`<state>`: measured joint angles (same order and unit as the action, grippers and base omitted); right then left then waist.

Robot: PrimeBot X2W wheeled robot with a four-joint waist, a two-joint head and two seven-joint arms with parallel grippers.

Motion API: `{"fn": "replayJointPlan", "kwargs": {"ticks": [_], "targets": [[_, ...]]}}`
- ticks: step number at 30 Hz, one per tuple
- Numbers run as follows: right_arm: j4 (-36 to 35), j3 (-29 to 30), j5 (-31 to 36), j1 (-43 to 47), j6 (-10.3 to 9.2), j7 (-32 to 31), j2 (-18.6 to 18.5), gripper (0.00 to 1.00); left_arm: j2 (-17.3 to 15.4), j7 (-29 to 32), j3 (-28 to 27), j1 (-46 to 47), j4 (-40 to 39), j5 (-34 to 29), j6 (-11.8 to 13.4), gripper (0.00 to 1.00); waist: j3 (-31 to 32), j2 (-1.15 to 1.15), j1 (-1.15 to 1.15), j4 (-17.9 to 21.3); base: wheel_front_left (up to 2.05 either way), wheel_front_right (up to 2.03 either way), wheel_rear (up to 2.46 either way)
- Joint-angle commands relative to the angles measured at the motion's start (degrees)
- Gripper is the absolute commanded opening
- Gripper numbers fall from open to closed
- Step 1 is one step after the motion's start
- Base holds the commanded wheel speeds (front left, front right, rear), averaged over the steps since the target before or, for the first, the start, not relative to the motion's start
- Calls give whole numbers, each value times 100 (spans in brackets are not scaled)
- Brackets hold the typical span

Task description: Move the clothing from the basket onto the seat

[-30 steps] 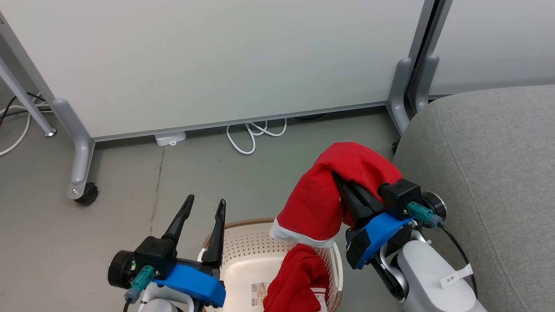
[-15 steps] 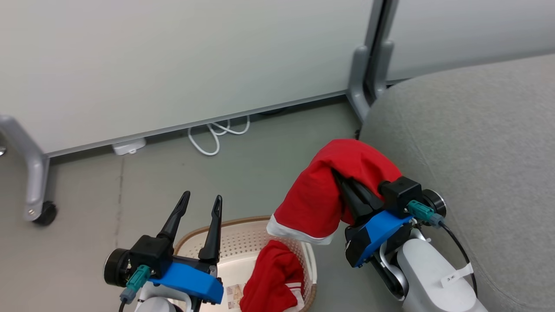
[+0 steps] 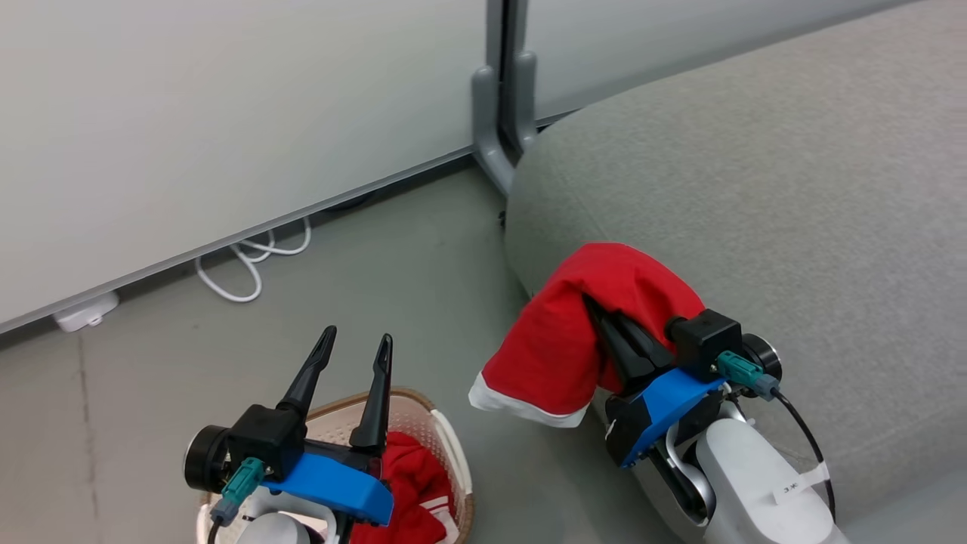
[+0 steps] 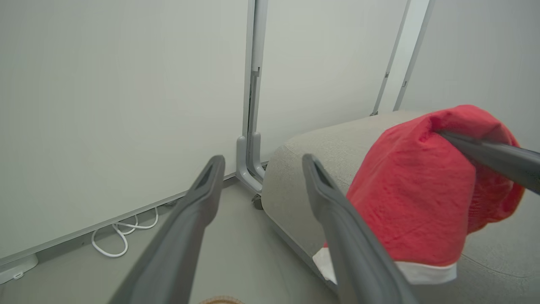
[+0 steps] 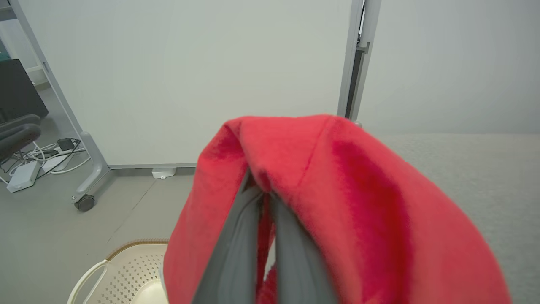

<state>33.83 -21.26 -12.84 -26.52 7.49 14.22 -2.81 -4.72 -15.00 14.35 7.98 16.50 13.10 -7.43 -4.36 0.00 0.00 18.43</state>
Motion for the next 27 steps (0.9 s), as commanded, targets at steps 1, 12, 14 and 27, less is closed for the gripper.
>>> {"fn": "replayJointPlan", "kwargs": {"ticks": [1,12,14,27], "targets": [[-16,41,8,81,1,33,-15,0,-19,-28,1,43,-17,10,-5,100,-26,0,0,256,0,0,0],[-42,137,9,201,1,54,-13,0,-51,-28,37,47,17,29,-5,100,-55,0,0,625,0,0,0],[-34,152,-4,194,1,57,-13,0,-51,-28,47,30,30,34,-5,100,-41,0,0,649,0,0,0],[29,440,88,-124,1,-73,-12,0,-140,-28,171,149,-51,-30,-6,100,-272,0,0,550,0,0,0]]}}
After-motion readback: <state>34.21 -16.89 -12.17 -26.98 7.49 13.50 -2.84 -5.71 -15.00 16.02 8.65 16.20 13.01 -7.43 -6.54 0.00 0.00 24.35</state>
